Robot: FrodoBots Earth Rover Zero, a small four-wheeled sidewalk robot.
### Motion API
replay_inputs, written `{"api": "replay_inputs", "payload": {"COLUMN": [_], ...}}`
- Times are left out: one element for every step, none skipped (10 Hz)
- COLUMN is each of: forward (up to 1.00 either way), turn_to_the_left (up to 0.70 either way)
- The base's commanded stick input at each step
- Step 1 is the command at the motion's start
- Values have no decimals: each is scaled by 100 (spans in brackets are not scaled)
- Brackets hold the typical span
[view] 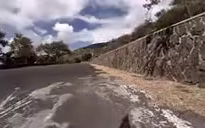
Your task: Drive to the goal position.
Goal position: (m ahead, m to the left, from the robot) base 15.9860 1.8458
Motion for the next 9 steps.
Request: {"api": "replay_inputs", "payload": {"forward": [50, 50, 50, 50, 50, 50, 50, 50, 50], "turn_to_the_left": [0, 0, 0, 0, 0, 0, 0, 0, 0]}}
